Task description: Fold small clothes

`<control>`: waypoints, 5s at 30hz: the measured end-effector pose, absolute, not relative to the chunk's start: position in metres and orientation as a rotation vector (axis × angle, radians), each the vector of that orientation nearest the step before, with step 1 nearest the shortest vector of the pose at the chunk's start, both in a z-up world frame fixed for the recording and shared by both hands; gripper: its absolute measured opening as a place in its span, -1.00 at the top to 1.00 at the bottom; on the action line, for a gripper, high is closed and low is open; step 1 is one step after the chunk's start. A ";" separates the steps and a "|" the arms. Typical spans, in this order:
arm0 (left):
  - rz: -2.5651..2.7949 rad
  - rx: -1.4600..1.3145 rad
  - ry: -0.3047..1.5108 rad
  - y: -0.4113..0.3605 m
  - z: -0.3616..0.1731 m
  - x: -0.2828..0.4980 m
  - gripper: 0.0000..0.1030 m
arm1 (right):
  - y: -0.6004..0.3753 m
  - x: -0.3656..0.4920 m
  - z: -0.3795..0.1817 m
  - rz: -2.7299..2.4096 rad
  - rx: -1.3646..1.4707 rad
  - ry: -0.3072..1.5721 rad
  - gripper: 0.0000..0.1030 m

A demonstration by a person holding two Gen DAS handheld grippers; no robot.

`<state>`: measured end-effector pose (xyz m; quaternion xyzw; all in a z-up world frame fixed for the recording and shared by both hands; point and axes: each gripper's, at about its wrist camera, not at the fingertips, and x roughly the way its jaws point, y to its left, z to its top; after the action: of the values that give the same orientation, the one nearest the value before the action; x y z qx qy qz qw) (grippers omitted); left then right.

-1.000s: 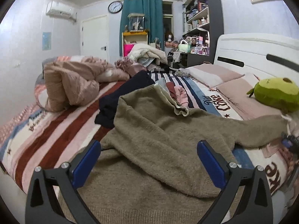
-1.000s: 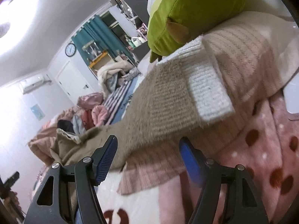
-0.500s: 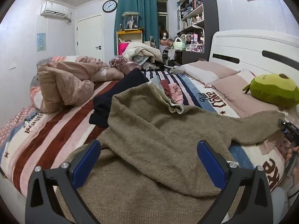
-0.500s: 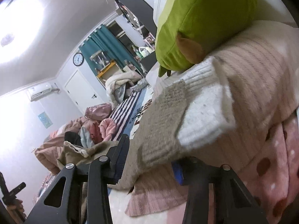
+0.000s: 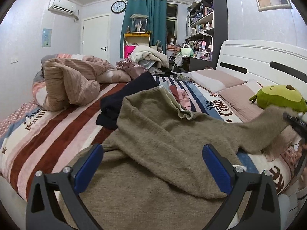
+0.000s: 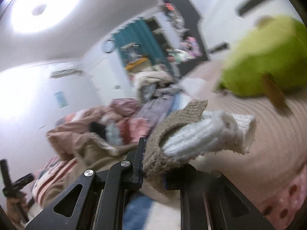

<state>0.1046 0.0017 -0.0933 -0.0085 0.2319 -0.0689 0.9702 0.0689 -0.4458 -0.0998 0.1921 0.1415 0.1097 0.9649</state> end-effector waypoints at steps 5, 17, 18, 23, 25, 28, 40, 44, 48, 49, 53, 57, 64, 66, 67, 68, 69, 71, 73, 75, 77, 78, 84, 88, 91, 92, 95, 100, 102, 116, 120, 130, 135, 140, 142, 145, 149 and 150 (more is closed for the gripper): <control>-0.165 -0.077 0.450 0.026 -0.096 0.097 -0.98 | -0.377 0.072 -0.063 0.337 0.274 0.261 0.82; -0.106 -0.128 0.424 0.097 -0.110 0.077 -0.98 | -0.197 0.111 -0.065 0.625 0.085 0.390 0.82; -0.098 -0.129 0.424 0.102 -0.111 0.076 -0.98 | -0.182 0.116 -0.073 0.647 0.077 0.415 0.82; -0.063 -0.151 0.416 0.132 -0.117 0.072 -0.98 | -0.118 0.128 -0.118 0.707 0.043 0.529 0.82; -0.052 -0.167 0.408 0.143 -0.119 0.072 -0.98 | -0.101 0.129 -0.137 0.713 0.030 0.575 0.82; -0.037 -0.189 0.411 0.156 -0.124 0.075 -0.98 | -0.075 0.137 -0.162 0.713 -0.007 0.643 0.82; -0.040 -0.212 0.434 0.168 -0.137 0.085 -0.98 | -0.050 0.121 -0.189 0.779 -0.135 0.735 0.11; -0.053 -0.204 0.459 0.161 -0.141 0.088 -0.98 | -0.045 0.112 -0.179 0.814 -0.147 0.730 0.05; -0.068 -0.174 0.481 0.155 -0.145 0.092 -0.98 | -0.068 0.098 -0.170 0.829 -0.128 0.728 0.05; -0.072 -0.168 0.487 0.154 -0.146 0.092 -0.98 | -0.063 0.094 -0.169 0.832 -0.119 0.729 0.05; -0.074 -0.159 0.518 0.155 -0.150 0.094 -0.98 | -0.103 0.078 -0.165 0.831 -0.091 0.722 -0.26; -0.080 -0.191 0.518 0.150 -0.149 0.098 -0.98 | -0.122 0.076 -0.165 0.771 -0.041 0.713 -0.28; -0.058 -0.166 0.547 0.154 -0.149 0.096 -0.98 | -0.162 0.078 -0.159 0.686 0.011 0.693 -0.27; -0.054 -0.175 0.560 0.163 -0.153 0.098 -0.98 | -0.189 0.075 -0.164 0.604 0.023 0.704 -0.28; -0.060 -0.184 0.570 0.166 -0.156 0.100 -0.98 | -0.198 0.073 -0.166 0.579 0.031 0.708 -0.32; -0.073 -0.192 0.583 0.168 -0.160 0.103 -0.98 | -0.215 0.071 -0.172 0.530 0.047 0.718 -0.34; -0.083 -0.194 0.594 0.169 -0.163 0.106 -0.98 | -0.226 0.070 -0.176 0.499 0.058 0.726 -0.37; -0.103 -0.184 0.622 0.168 -0.171 0.114 -0.98 | -0.252 0.066 -0.188 0.426 0.107 0.756 -0.37; -0.112 -0.165 0.657 0.165 -0.181 0.123 -0.98 | -0.273 0.061 -0.199 0.393 0.178 0.785 -0.38; -0.121 -0.145 0.695 0.160 -0.192 0.131 -0.98 | -0.284 0.056 -0.210 0.383 0.227 0.817 -0.38; -0.119 -0.118 0.723 0.155 -0.202 0.138 -0.98 | -0.288 0.050 -0.220 0.399 0.244 0.841 -0.40; -0.118 -0.111 0.735 0.153 -0.206 0.141 -0.97 | -0.288 0.046 -0.223 0.417 0.251 0.839 -0.40; -0.200 -0.188 0.807 0.144 -0.225 0.156 -0.44 | -0.277 0.040 -0.225 0.455 0.250 0.836 0.09; -0.174 -0.140 0.820 0.131 -0.227 0.158 0.18 | -0.265 0.040 -0.227 0.466 0.203 0.842 0.47; -0.177 -0.135 0.820 0.130 -0.225 0.156 0.68 | -0.262 0.042 -0.225 0.489 0.219 0.836 0.72; -0.192 -0.141 0.820 0.130 -0.223 0.154 0.72 | -0.261 0.041 -0.223 0.488 0.215 0.827 0.73; -0.219 -0.133 0.806 0.126 -0.217 0.147 0.76 | -0.261 0.040 -0.216 0.508 0.244 0.792 0.76; -0.256 -0.153 0.747 0.119 -0.196 0.130 0.77 | -0.267 0.035 -0.189 0.574 0.328 0.702 0.77; -0.277 -0.146 0.722 0.113 -0.185 0.121 0.77 | -0.267 0.033 -0.178 0.576 0.340 0.680 0.77; -0.408 -0.137 0.495 0.087 -0.097 0.055 0.78 | -0.276 0.006 -0.108 0.655 0.371 0.497 0.78; -0.427 -0.145 0.437 0.086 -0.072 0.039 0.78 | -0.288 -0.007 -0.082 0.644 0.357 0.425 0.79; -0.434 -0.136 0.330 0.086 -0.028 0.019 0.78 | -0.305 -0.014 -0.051 0.618 0.327 0.365 0.80; -0.385 -0.129 0.378 0.080 -0.035 0.068 0.78 | -0.310 0.035 -0.064 0.582 0.342 0.428 0.80; -0.344 -0.112 0.441 0.072 -0.048 0.134 0.78 | -0.318 0.103 -0.080 0.520 0.367 0.501 0.81; -0.329 -0.101 0.475 0.068 -0.055 0.163 0.78 | -0.321 0.121 -0.082 0.495 0.361 0.524 0.81; -0.305 -0.099 0.545 0.064 -0.071 0.211 0.77 | -0.322 0.162 -0.093 0.448 0.348 0.592 0.81; -0.256 -0.088 0.676 0.061 -0.100 0.279 0.76 | -0.322 0.209 -0.114 0.394 0.338 0.696 0.81; -0.251 -0.087 0.697 0.060 -0.106 0.289 0.76 | -0.323 0.222 -0.122 0.376 0.336 0.723 0.81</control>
<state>0.2888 0.0598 -0.1060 -0.0423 0.3407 -0.1225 0.9312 0.2216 -0.3230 -0.1220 0.1626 0.3500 0.1822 0.9043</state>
